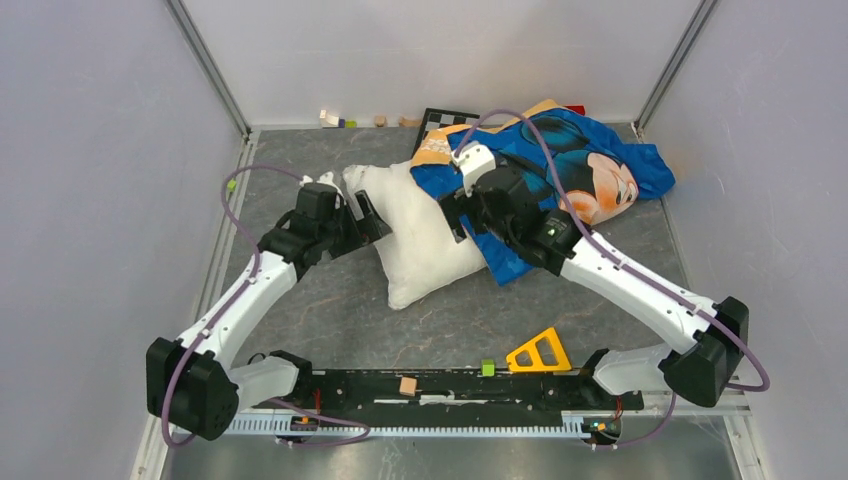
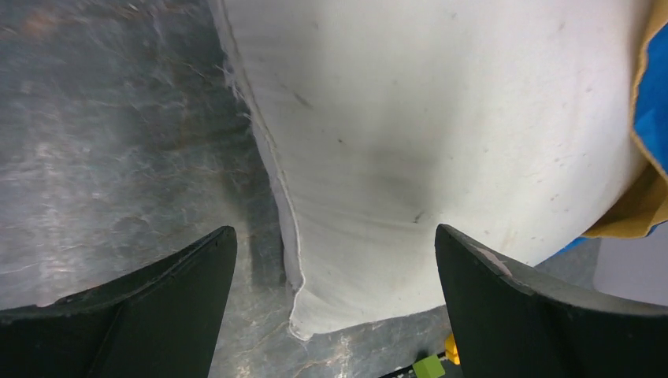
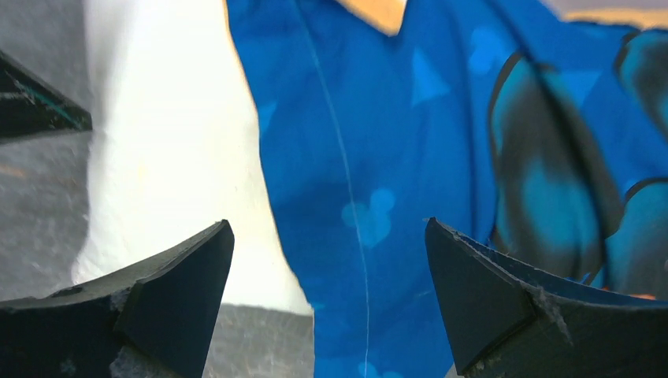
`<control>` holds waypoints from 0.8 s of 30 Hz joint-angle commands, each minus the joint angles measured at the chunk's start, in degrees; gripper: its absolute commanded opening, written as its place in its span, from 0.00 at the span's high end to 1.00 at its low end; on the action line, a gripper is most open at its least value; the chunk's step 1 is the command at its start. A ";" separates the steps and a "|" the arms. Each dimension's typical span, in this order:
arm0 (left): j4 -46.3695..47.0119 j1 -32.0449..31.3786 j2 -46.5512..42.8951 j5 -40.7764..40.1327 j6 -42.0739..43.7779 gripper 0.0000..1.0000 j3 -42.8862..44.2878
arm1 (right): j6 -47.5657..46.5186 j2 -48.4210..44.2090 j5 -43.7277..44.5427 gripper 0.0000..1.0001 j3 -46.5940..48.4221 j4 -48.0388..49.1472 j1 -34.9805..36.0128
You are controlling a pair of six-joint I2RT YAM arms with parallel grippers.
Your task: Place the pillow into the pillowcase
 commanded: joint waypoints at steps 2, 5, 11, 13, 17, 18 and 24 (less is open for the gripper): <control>19.73 0.24 -0.68 10.74 -7.56 0.00 -7.64 | -1.15 -2.48 3.21 0.02 -5.55 5.04 1.66; 23.76 0.17 2.68 10.19 -9.25 0.00 -9.30 | -2.45 0.08 3.24 0.02 -6.17 6.47 1.90; 30.79 -0.23 7.77 8.11 -13.97 0.20 -10.77 | -3.54 5.59 14.26 0.08 -4.21 6.40 1.83; 31.13 -0.46 9.35 7.60 -14.68 0.32 -10.53 | -4.36 6.90 18.49 0.21 -3.00 5.71 1.84; 30.07 -0.39 11.36 6.05 -15.73 0.66 -10.67 | -3.61 10.13 20.51 0.70 3.84 1.65 2.01; 30.17 -0.51 11.77 6.07 -16.07 0.74 -10.73 | -3.18 10.85 20.19 0.82 6.12 0.43 2.33; 31.18 -2.95 13.84 8.97 -14.93 0.98 -8.41 | -1.66 17.32 16.47 1.00 24.25 -5.76 12.67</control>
